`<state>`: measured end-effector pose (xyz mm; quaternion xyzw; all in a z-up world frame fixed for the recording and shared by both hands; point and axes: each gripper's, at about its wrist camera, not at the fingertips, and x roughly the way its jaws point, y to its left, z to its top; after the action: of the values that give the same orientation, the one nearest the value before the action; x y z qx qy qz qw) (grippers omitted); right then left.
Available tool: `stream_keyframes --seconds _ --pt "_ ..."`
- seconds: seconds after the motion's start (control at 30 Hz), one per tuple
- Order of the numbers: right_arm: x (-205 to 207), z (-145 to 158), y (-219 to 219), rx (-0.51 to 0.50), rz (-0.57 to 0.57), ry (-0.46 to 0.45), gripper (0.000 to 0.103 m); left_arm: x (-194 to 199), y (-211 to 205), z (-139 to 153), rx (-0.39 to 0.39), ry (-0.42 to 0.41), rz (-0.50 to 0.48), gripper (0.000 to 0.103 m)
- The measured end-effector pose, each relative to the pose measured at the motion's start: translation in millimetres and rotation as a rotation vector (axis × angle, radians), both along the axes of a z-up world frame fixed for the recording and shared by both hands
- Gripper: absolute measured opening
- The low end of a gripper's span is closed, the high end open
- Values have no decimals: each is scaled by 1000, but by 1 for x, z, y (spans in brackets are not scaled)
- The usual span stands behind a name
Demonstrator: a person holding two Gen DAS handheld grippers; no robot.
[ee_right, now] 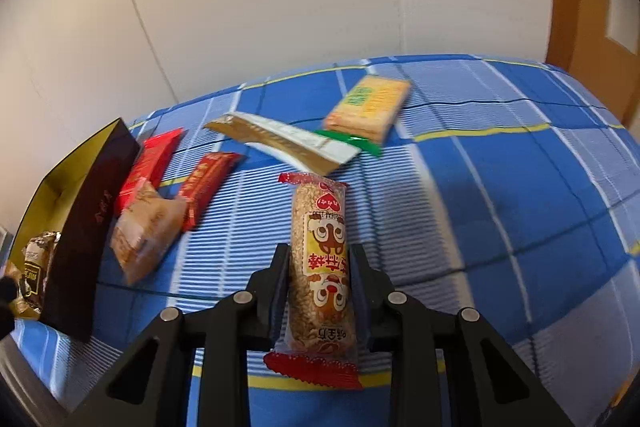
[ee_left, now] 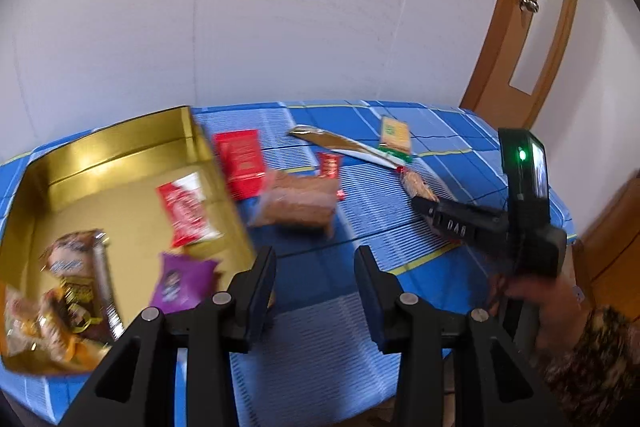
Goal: Organize snacks
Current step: 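Grasp the dark red gold-print bar with the left gripper while the right gripper grasps the puffed-rice stick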
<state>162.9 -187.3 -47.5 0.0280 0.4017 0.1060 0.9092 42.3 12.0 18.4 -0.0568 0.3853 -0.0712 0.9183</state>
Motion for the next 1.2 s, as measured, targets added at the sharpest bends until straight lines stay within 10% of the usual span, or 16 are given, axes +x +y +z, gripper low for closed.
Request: stream_keyframes --seconds 0.6,1.2 --pt "-2 -2 2 -29 -20 -58 29 155 -56 -28 169 162 -64 41" --pt "-1 -2 -16 -51 -130 -67 29 170 -61 -66 151 226 -71 34"
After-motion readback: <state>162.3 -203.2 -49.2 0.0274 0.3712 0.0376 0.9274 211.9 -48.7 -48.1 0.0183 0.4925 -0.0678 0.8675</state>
